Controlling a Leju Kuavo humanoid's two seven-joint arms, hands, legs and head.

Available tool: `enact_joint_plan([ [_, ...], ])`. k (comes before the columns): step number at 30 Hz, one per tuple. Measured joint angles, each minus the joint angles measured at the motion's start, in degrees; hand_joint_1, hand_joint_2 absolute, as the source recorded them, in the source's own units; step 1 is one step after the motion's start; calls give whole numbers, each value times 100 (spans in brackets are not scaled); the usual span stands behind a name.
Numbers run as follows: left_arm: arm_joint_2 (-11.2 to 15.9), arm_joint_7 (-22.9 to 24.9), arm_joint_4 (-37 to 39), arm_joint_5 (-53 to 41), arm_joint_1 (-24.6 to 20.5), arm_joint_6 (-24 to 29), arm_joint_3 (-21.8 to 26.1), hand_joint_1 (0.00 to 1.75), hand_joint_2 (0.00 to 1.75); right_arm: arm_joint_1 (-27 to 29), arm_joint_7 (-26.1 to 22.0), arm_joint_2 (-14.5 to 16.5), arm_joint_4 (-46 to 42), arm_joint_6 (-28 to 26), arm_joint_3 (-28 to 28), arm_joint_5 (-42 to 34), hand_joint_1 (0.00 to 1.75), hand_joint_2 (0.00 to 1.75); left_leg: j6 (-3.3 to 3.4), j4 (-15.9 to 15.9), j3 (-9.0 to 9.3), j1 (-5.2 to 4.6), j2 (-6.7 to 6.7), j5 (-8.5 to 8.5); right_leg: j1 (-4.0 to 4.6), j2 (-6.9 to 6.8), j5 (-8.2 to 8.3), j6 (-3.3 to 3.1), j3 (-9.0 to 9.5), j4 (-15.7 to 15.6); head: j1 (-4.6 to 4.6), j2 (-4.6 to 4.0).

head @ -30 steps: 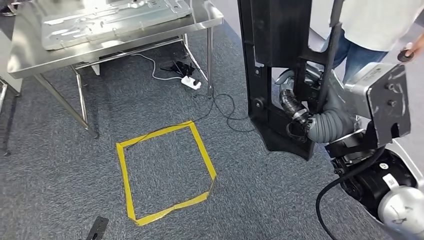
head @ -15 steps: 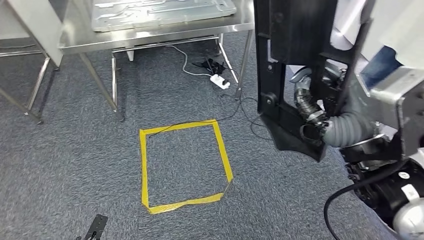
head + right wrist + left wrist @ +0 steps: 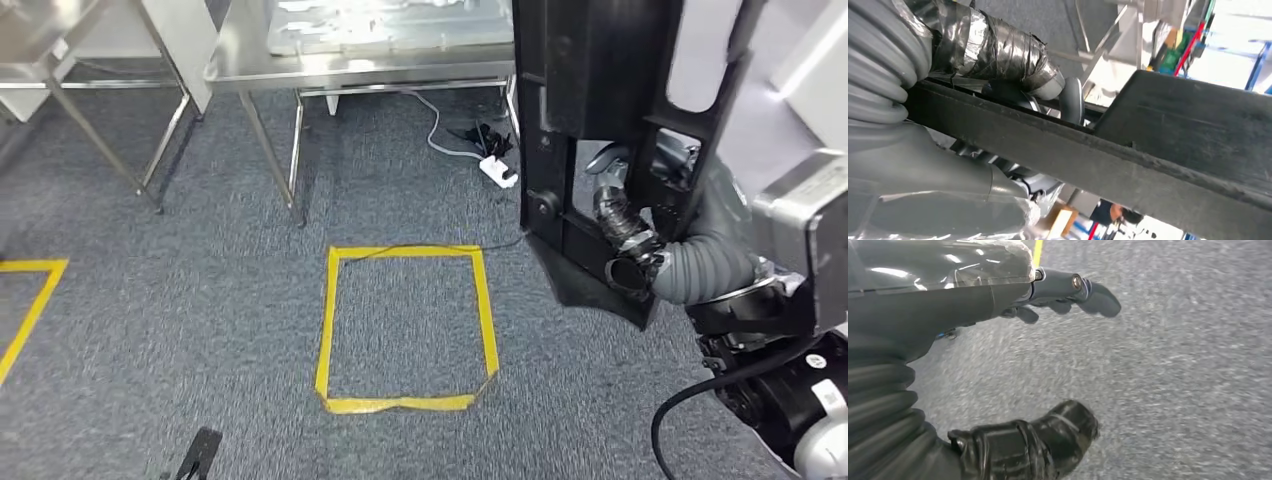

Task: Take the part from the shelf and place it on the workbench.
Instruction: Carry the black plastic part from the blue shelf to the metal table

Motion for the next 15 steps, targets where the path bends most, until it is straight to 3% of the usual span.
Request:
enact_joint_plan([
  [1,-3,4,0,-2,-7,3,0,0,175,-3,-1,2,-9,12,0,0,175,175,-22,345,-159,-3,159,-189,10,-75,-2,-19,8,-4,-16,0],
  [2,-2,5,0,-6,-12,7,0,0,175,-5,-1,3,-16,19,0,0,175,175,-41,716,-333,7,231,-355,17,-153,-8,-30,8,-1,-22,-1],
  [4,-1,6,0,-14,-7,15,1,0,175,-3,-1,5,-23,23,0,0,175,175,-74,1096,-505,21,282,-434,18,-302,-22,-27,12,6,-24,0],
  [5,1,6,0,-18,-3,20,2,0,175,-2,-1,5,-25,25,0,0,175,175,-84,981,-438,27,307,-327,14,-372,-34,-16,17,13,-24,0],
  [7,4,0,0,-32,-7,38,2,0,175,-7,-1,5,-38,27,0,0,175,175,-87,283,-64,25,490,-14,14,-503,-79,28,33,47,-24,0],
  [9,6,-21,0,-43,-24,60,5,0,175,-21,0,4,-59,21,-6,2,175,175,-28,-249,225,-1,662,141,45,-599,-134,92,33,97,-13,-1],
  [10,6,-32,0,-44,-29,68,9,0,175,-30,3,4,-66,12,-12,2,175,175,10,-328,261,-16,689,137,69,-642,-149,122,37,106,-3,0],
  [12,6,-58,0,-40,-27,68,21,0,175,-38,18,3,-69,-9,-22,-35,175,175,86,-335,260,-15,588,150,88,-702,-164,175,71,98,14,0],
  [13,6,-79,0,-31,-29,55,26,0,175,-38,33,2,-66,-13,-27,-82,175,175,117,-351,270,-8,552,156,80,-654,-202,205,70,139,19,0],
  [15,12,-126,0,-8,-55,12,32,0,175,-32,72,-13,-48,0,-36,-201,175,175,182,-382,293,14,489,171,56,-394,-436,250,-76,513,38,0],
])
